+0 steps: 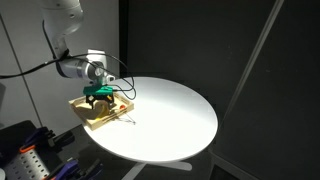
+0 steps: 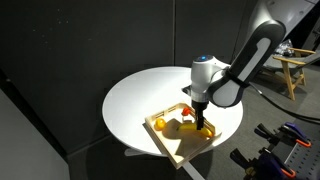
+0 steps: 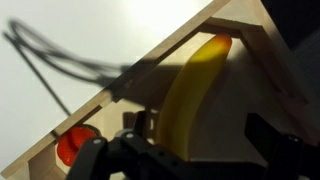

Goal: Put the banana on the table.

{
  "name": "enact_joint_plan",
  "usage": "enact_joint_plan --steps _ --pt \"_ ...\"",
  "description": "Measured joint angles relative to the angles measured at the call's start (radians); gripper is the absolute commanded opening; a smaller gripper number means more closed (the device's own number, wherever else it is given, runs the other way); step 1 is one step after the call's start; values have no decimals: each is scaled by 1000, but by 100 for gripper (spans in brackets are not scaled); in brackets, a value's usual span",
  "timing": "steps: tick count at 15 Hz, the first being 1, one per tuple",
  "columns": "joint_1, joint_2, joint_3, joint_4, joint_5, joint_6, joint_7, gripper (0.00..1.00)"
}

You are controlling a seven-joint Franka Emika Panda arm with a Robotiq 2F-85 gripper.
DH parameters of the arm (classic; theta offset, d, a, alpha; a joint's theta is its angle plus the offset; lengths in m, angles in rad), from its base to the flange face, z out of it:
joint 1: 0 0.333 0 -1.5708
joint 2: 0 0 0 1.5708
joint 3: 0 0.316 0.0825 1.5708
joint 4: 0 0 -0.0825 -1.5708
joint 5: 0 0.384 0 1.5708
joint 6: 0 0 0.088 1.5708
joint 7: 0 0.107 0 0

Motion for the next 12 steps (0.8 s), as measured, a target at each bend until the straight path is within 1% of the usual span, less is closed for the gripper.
enact_joint_plan --steps 12 --pt "51 66 -50 28 -25 24 2 100"
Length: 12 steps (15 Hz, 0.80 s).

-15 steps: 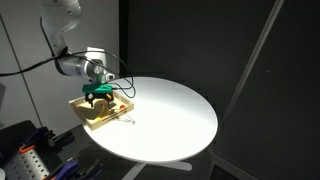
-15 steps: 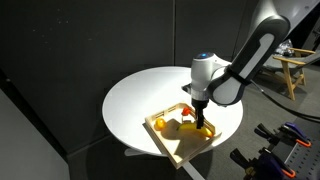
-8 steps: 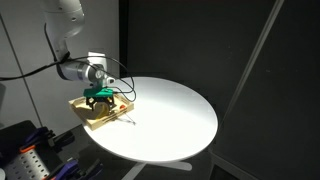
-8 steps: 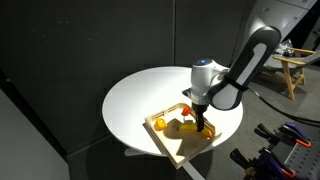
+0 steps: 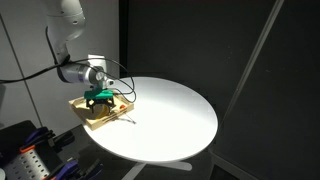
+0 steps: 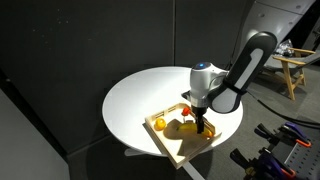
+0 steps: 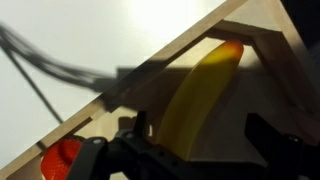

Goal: Put the banana on the table.

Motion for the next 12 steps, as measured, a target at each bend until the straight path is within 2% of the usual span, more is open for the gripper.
enact_joint_plan --steps 7,8,9,11,12 --pt "9 34 -3 43 0 0 3 100" --pt "11 40 -3 49 0 0 4 97" --pt "13 45 -3 54 0 0 4 74" --pt "17 54 -3 63 0 0 5 70" --pt "18 60 -3 68 0 0 5 61"
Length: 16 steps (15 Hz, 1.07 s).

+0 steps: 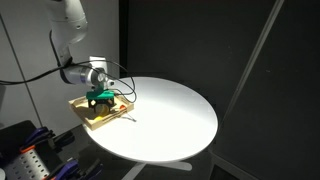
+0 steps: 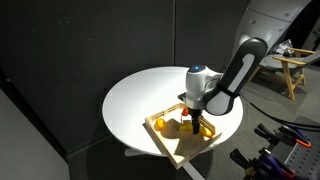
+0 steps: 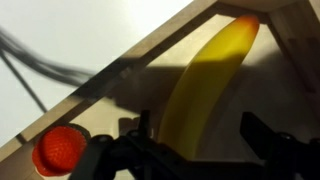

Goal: Put the banana on the table.

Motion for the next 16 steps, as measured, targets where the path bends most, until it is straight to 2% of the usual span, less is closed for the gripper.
enact_joint_plan --steps 5,6,16 --pt "2 5 1 13 0 -2 6 20" --pt "2 1 2 15 0 -6 10 16" --pt "2 -174 7 14 1 -184 67 16"
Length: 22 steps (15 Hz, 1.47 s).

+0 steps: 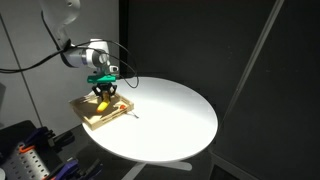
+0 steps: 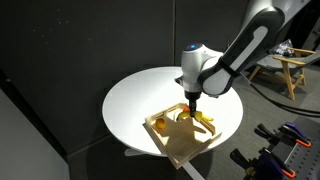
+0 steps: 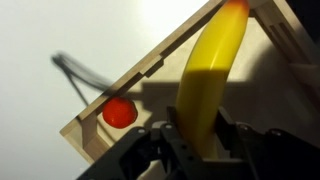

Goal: Put the banana on the table.

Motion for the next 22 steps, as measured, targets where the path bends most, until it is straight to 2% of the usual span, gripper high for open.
enact_joint_plan --steps 10,17,22 --pt "-21 -210 -1 -88 6 -174 82 16" --pt "-86 -372 -17 -197 54 -320 133 16" --pt "-133 -450 -51 -262 59 -360 205 16"
